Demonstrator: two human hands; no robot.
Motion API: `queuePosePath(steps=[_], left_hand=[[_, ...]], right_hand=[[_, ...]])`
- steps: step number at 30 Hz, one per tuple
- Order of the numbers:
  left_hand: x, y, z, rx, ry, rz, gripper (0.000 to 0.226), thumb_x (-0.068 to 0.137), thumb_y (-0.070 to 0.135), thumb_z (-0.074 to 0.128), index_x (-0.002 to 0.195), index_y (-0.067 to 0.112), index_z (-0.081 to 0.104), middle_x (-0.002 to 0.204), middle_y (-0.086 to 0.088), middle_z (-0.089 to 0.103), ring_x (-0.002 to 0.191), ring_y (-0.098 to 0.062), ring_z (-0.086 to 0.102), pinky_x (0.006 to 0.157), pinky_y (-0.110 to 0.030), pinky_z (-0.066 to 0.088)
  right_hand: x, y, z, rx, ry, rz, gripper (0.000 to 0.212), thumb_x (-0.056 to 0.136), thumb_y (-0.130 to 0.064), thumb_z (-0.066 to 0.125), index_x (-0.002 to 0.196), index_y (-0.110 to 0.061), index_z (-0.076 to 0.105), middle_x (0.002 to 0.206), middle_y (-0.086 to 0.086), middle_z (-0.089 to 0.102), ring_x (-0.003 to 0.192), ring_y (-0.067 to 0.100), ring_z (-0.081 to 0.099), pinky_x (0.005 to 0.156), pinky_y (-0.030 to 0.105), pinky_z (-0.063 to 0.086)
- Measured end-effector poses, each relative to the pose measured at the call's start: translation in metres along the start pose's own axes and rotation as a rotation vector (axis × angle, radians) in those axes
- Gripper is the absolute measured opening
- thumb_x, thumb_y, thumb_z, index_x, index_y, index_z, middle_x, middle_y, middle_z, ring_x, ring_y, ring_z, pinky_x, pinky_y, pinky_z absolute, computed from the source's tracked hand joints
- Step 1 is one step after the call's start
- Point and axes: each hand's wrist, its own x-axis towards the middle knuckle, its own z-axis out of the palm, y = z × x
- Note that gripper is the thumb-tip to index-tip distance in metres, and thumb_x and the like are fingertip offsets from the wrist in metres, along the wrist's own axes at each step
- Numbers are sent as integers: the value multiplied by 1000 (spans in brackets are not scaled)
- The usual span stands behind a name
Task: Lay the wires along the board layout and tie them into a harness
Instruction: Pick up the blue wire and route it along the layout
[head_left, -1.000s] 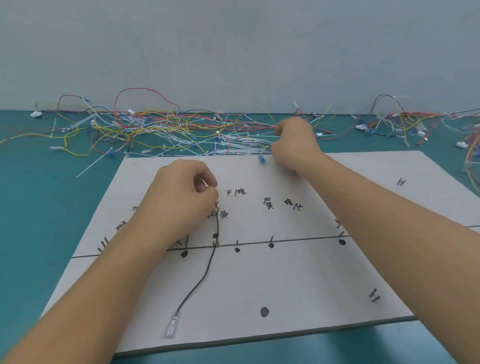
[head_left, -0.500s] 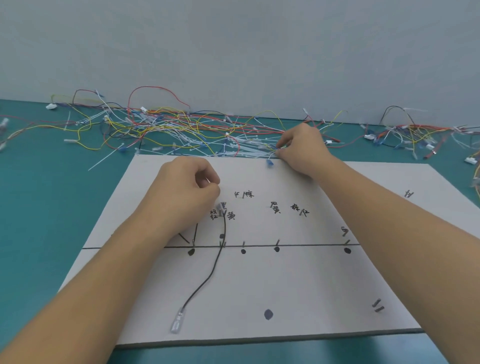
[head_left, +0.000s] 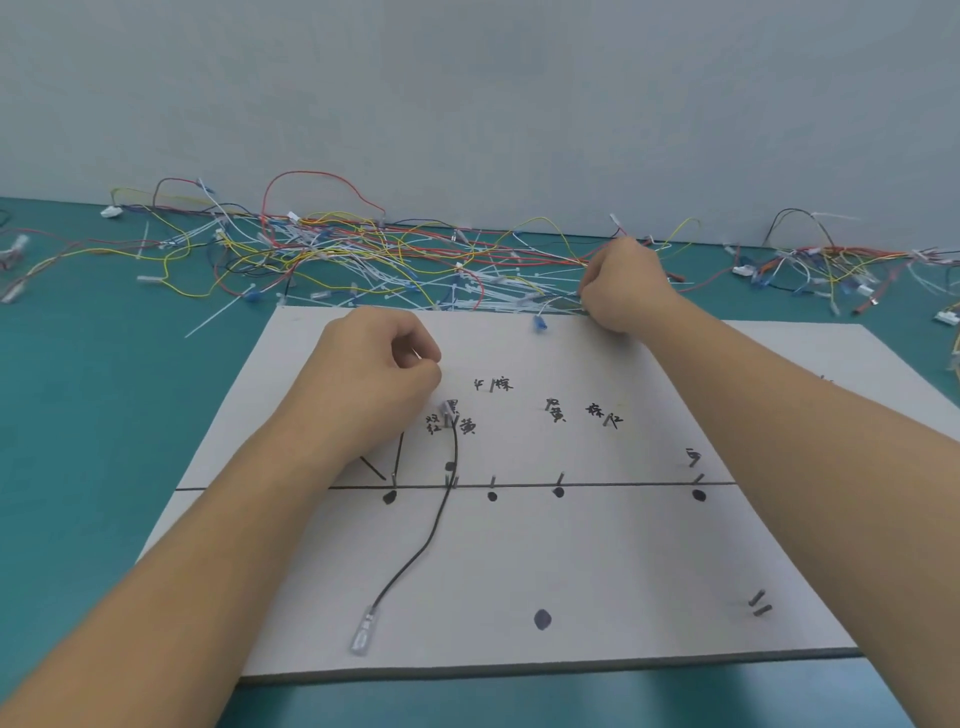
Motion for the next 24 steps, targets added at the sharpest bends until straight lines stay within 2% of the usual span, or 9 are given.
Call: queuePosePath(steps=[3, 6, 10, 15, 17, 19, 21, 22, 24], left_hand=[[0, 0, -1, 0, 2, 5, 17, 85, 15, 63, 82, 30, 73, 76, 9, 67, 58, 5, 55, 57, -20, 38], [-1, 1, -1, 1, 4, 13, 17, 85, 15, 63, 83, 29, 73, 76, 9, 67, 58, 2, 55, 57, -20, 38], [-1, 2, -1, -1, 12, 13, 17, 86, 15, 64, 83, 29, 73, 76, 9, 67, 59, 1, 54, 57, -19, 38], [-1, 2, -1, -11, 10, 1, 17, 86, 16, 63, 83, 29, 72, 77, 9, 68, 55, 3, 54, 57, -20, 39], [-1, 2, -1, -11, 11, -1, 17, 86, 15, 63, 83, 29, 72, 77, 9, 68, 56, 3, 54, 57, -19, 39], [-1, 2, -1, -12, 14, -3, 16, 86, 15, 64, 83, 29, 72, 78, 9, 68, 57, 0, 54, 57, -20, 39], [-1, 2, -2, -16, 12, -2, 16, 86, 16, 64, 83, 29, 72, 78, 9, 68, 56, 1, 54, 57, -21, 39], [-2, 3, -1, -18, 9, -4, 16, 86, 16, 64, 83, 29, 72, 78, 9, 68, 55, 2, 54, 57, -21, 39], [-2, 3, -1, -16, 3, -5, 16, 86, 16, 64, 83, 29, 72, 77, 9, 67, 55, 5, 54, 57, -20, 39]], right_hand=[[3, 4, 0, 192, 51, 27, 24, 95, -3, 48, 109, -10, 66, 113, 12, 65, 98, 31, 62, 79, 33, 52], [8, 7, -7, 411, 133, 17, 16, 98, -11, 46, 104, -21, 57, 90, 1, 60, 77, 24, 54, 61, 29, 44], [8, 7, -30, 592, 413, -25, 16, 97, -11, 45, 100, -25, 53, 84, 4, 70, 80, 24, 66, 70, 34, 53], [12, 13, -51, 704, 613, 31, 14, 96, -12, 42, 100, -25, 41, 86, -4, 77, 83, 16, 70, 85, 39, 57], [13, 13, -58, 880, 665, 138, 14, 96, -10, 40, 97, -24, 40, 85, -3, 77, 74, 18, 71, 77, 44, 62], [11, 12, -65, 1192, 682, 281, 17, 94, -5, 35, 92, -22, 39, 82, 6, 76, 61, 21, 69, 61, 38, 63], [5, 14, -70, 1474, 594, 413, 19, 95, -2, 30, 90, -15, 44, 74, 12, 72, 61, 25, 69, 72, 40, 65], [1, 15, -71, 1545, 498, 468, 22, 97, -2, 28, 91, -9, 48, 74, 12, 72, 65, 25, 69, 79, 41, 64], [-4, 19, -68, 1480, 340, 564, 30, 99, -1, 29, 112, 1, 55, 86, 12, 71, 71, 24, 68, 71, 36, 64]])
